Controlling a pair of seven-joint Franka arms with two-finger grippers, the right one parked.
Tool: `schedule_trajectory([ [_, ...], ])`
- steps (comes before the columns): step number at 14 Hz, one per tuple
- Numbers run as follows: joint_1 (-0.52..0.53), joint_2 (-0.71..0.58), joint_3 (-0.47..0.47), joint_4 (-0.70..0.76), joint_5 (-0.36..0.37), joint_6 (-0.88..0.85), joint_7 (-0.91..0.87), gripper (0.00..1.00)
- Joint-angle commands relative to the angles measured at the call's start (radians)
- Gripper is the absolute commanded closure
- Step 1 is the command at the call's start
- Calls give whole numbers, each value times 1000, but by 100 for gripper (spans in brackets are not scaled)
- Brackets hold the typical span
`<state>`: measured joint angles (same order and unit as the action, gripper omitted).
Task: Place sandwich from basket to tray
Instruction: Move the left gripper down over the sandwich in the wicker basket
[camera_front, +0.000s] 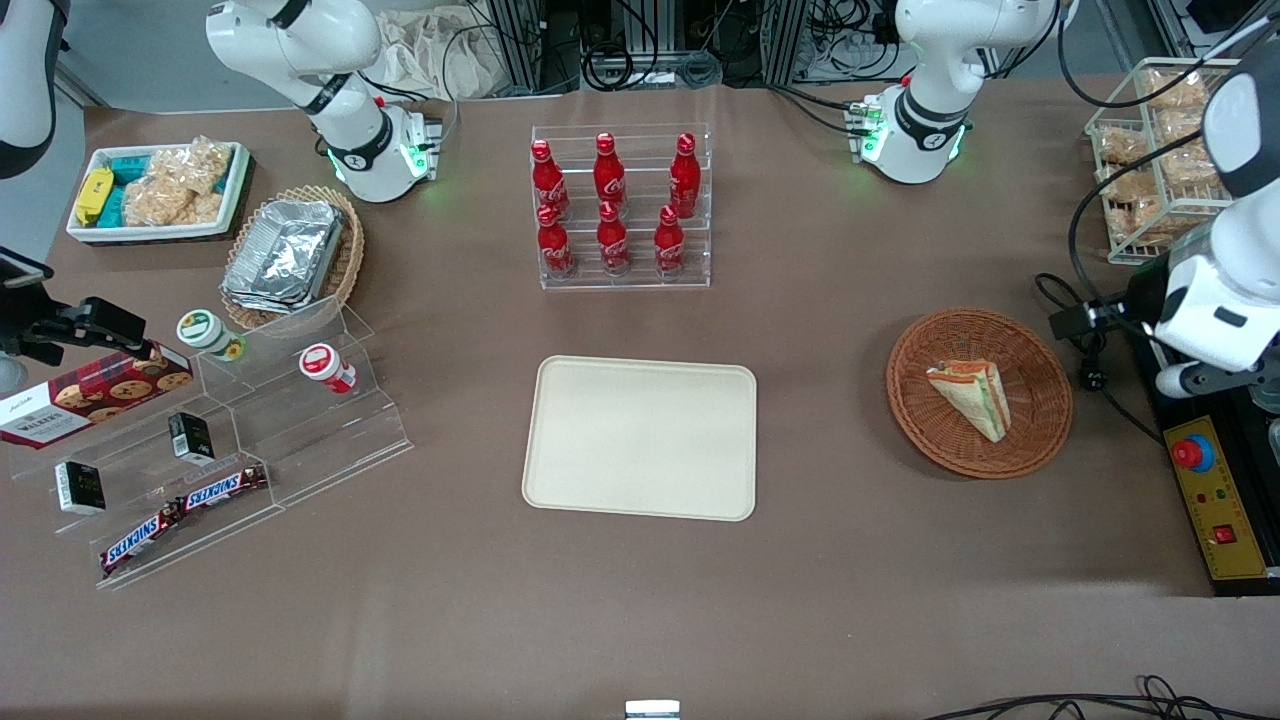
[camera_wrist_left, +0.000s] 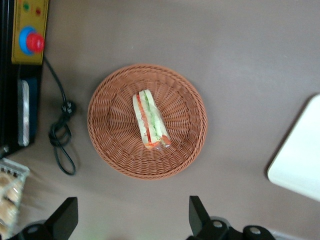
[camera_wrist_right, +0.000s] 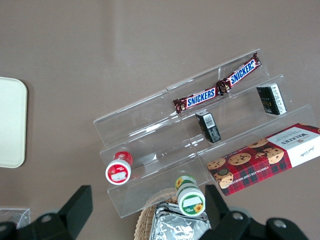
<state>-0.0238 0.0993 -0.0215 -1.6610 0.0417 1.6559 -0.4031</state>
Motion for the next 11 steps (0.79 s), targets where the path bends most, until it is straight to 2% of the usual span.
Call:
schedule_trajectory([
  [1,-8,-24,34,-146,-13,125,-208,1],
  [5,-8,-22,41,-299,-13,287,-355,1],
  [11,-8,-30,41,-535,-11,608,-408,1],
])
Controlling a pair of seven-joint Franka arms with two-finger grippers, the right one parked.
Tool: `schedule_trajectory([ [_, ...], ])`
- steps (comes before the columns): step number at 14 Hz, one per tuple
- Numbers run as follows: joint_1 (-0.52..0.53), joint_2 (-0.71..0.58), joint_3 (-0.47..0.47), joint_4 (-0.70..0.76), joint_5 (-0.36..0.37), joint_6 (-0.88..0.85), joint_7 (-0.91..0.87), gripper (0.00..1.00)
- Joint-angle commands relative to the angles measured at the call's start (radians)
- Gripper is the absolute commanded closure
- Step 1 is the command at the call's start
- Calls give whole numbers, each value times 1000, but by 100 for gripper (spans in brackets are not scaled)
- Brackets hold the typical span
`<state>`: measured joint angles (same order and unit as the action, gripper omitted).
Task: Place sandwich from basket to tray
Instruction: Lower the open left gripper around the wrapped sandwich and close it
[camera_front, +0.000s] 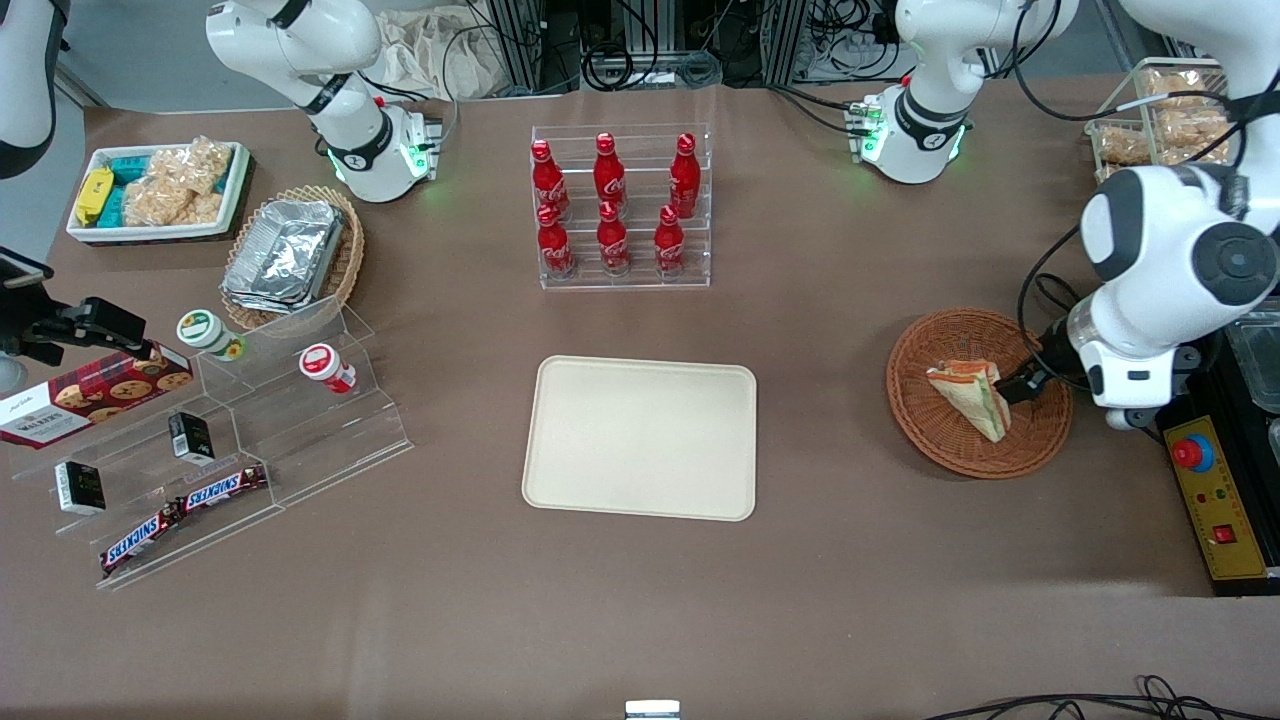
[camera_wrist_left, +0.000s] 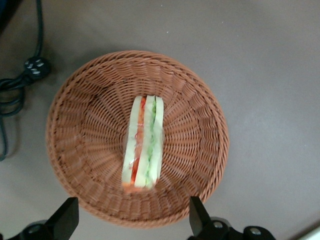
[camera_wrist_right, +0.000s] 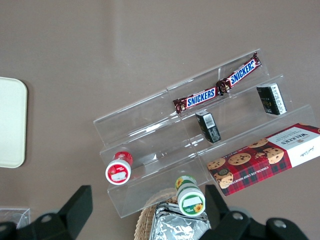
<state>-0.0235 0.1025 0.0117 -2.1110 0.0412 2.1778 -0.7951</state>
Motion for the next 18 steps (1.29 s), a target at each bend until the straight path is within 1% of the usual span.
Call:
schedule_trajectory([
  [1,-9,-30,8,-98,-11,112,-18,1],
  [4,-9,-18,8,-106,-14,137,-33,1],
  [12,-7,19,19,-178,-15,281,-35,1],
  [18,-9,54,20,-257,-17,451,-35,1],
])
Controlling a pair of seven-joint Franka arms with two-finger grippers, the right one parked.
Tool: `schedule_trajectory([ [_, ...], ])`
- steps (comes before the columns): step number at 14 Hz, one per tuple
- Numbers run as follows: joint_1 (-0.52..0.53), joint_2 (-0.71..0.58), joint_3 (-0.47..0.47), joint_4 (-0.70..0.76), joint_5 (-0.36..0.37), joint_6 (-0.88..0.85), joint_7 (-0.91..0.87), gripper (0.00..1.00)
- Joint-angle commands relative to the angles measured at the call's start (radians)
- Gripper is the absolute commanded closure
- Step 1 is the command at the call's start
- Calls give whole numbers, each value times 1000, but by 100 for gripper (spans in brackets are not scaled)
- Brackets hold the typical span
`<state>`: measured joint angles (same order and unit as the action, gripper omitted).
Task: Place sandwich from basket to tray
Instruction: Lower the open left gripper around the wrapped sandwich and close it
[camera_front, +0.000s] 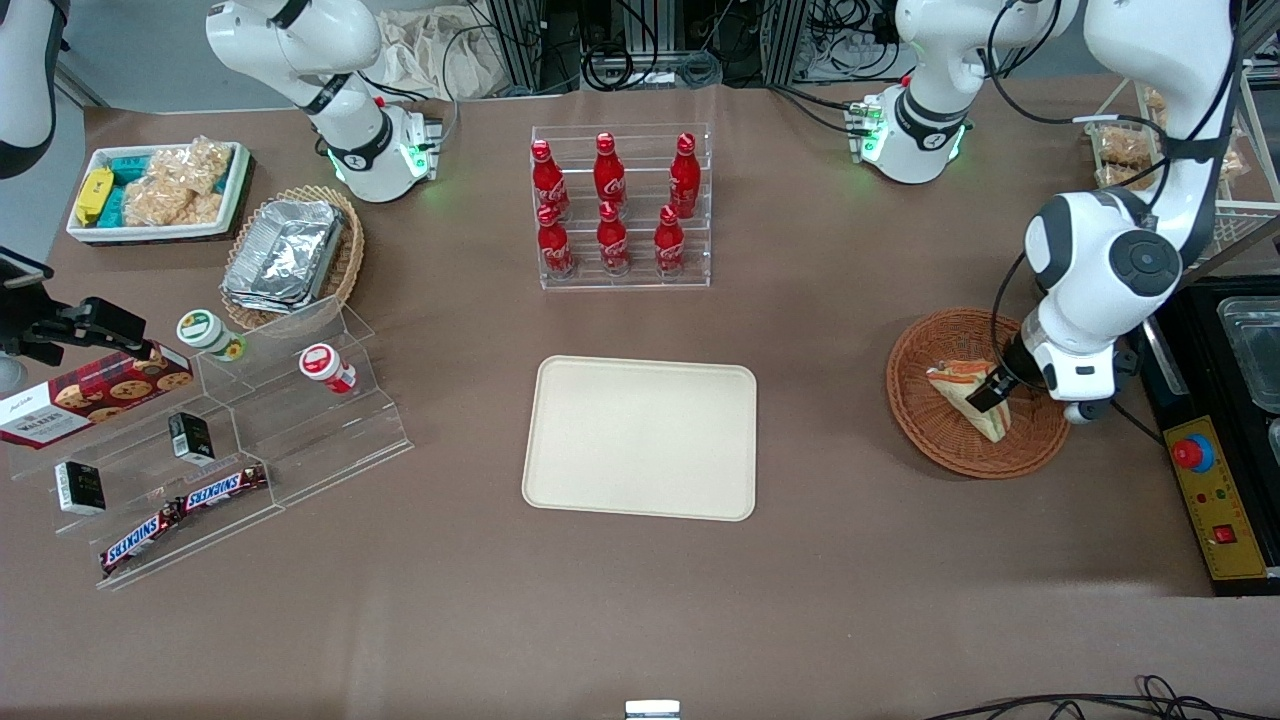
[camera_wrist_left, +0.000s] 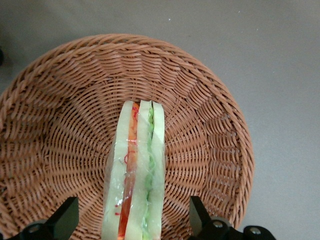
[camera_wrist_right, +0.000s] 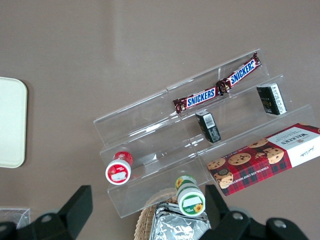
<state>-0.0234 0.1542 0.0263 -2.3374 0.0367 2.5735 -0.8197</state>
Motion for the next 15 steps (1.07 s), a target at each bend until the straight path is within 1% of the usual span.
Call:
schedule_trajectory([
  [1,-7,10,6,-39,-12,69,-10,1],
  [4,-9,37,6,-42,-14,77,-16,1],
  [5,-9,45,6,-42,-14,77,-22,3],
  [6,-9,45,6,-40,-14,76,-22,19],
  [7,-9,45,6,-39,-14,73,-29,29],
  [8,-9,44,6,-36,-14,68,-32,66],
  [9,-9,42,6,-36,-12,63,-27,94],
  [10,-10,42,6,-34,-12,60,-27,100],
  [13,-10,28,6,-20,-6,47,-13,100],
  [15,-10,-1,6,4,2,-25,-4,100],
])
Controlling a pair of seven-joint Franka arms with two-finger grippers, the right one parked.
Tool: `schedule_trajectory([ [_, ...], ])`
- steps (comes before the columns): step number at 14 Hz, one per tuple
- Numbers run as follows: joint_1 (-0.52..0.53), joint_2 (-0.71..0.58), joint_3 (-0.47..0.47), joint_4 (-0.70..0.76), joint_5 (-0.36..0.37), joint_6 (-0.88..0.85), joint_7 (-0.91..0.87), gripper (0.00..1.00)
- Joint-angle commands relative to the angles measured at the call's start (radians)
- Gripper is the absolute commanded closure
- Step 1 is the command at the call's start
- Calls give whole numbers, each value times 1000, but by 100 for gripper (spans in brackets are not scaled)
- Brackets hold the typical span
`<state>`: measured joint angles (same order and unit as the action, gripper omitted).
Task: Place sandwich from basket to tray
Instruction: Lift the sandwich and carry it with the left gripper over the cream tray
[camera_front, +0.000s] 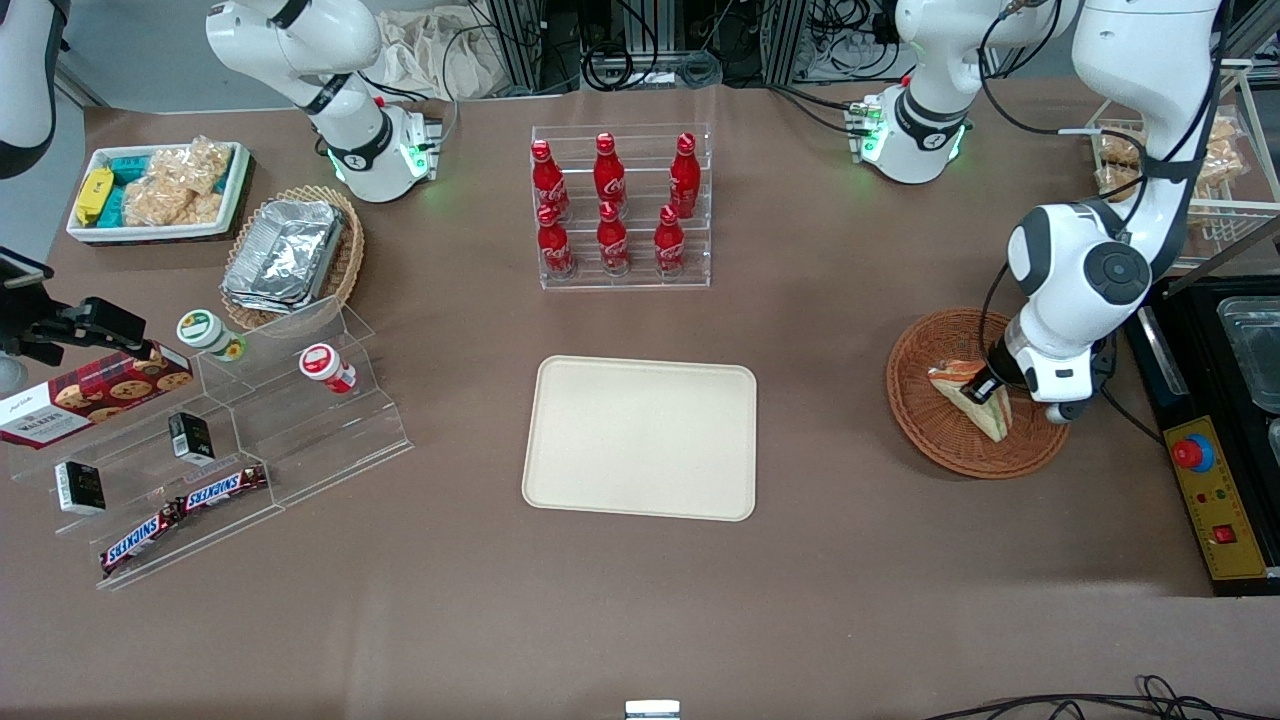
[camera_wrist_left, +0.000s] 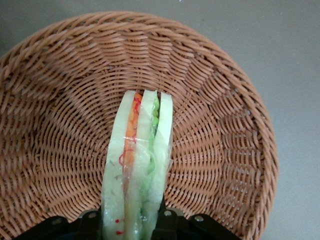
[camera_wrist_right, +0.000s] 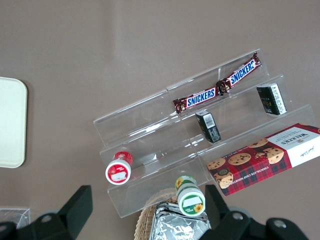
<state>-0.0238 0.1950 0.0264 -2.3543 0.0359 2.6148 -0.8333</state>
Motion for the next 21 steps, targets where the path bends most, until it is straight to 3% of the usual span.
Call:
schedule_trajectory([
  [1,-10,-54,4,50,2,-123,25,100],
  [8,-24,-5,-3,576,-5,-828,183,100],
  [10,-30,20,-51,723,-7,-970,224,100],
  [16,-65,157,-325,878,-2,-998,218,100],
  [21,-229,394,-355,1029,18,-911,160,100],
])
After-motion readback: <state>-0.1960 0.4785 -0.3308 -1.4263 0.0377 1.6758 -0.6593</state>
